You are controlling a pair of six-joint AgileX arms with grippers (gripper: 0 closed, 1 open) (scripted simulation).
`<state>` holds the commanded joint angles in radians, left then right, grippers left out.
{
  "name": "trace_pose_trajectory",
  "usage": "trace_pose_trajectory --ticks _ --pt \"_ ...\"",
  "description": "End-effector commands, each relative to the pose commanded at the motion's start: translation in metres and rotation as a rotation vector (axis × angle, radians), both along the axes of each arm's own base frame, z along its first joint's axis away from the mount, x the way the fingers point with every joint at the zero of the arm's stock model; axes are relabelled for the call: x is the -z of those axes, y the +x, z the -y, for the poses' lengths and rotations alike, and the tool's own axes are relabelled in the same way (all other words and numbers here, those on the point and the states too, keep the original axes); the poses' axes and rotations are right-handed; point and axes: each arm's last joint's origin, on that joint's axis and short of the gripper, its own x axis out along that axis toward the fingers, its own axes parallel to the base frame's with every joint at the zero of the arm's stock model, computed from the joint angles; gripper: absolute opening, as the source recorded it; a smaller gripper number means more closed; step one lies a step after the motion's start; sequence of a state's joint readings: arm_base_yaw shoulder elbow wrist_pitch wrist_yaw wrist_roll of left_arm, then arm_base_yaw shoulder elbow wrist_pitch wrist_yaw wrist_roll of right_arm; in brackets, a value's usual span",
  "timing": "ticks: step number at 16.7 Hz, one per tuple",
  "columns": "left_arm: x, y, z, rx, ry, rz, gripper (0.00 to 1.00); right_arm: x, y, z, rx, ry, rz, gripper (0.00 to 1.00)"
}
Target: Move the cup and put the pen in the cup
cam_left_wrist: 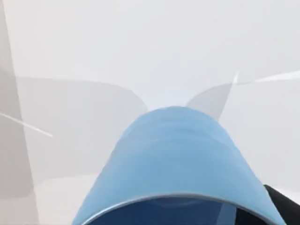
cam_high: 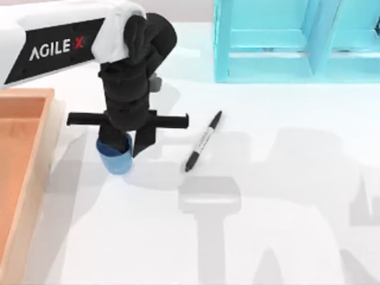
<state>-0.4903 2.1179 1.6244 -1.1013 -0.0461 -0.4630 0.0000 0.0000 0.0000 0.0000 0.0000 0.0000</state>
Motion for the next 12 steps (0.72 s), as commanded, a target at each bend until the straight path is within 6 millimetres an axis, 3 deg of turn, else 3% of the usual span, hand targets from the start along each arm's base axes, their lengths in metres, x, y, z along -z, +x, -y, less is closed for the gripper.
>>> trace_pose_trajectory --ticks 12 --pt "0.0 0.0 0.0 0.0 0.0 0.0 0.98 0.0 0.0 0.0 0.0 0.0 0.0 1.0"
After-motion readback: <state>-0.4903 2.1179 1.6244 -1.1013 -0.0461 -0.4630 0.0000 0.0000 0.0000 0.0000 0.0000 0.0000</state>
